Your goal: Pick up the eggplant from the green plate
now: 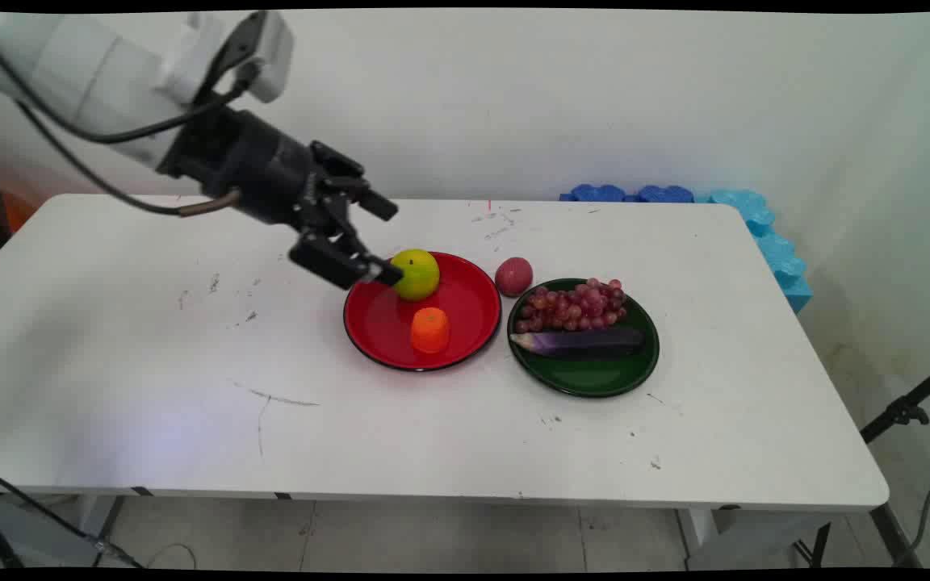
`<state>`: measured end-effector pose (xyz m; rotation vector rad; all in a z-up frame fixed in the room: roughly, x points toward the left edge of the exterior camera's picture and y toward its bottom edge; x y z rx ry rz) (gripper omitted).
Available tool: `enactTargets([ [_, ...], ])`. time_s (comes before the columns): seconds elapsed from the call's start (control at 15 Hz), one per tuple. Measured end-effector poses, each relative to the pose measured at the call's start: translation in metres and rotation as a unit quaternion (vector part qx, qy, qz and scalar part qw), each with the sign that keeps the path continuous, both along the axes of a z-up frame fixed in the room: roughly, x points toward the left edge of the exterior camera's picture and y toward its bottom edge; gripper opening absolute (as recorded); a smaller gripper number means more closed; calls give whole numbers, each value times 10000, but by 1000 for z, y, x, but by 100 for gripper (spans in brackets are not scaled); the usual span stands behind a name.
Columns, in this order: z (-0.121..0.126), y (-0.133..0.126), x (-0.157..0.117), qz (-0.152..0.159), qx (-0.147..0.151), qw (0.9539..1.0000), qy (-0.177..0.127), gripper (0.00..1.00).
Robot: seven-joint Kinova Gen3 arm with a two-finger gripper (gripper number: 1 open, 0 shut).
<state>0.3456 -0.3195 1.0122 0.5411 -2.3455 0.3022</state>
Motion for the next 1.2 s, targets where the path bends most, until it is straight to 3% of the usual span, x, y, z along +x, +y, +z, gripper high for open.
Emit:
enactTargets([
  [0.67,-7,-50,-67,135,29,9998,-109,100],
  [1.2,-52,-104,-138,138,93,9984,-532,100],
])
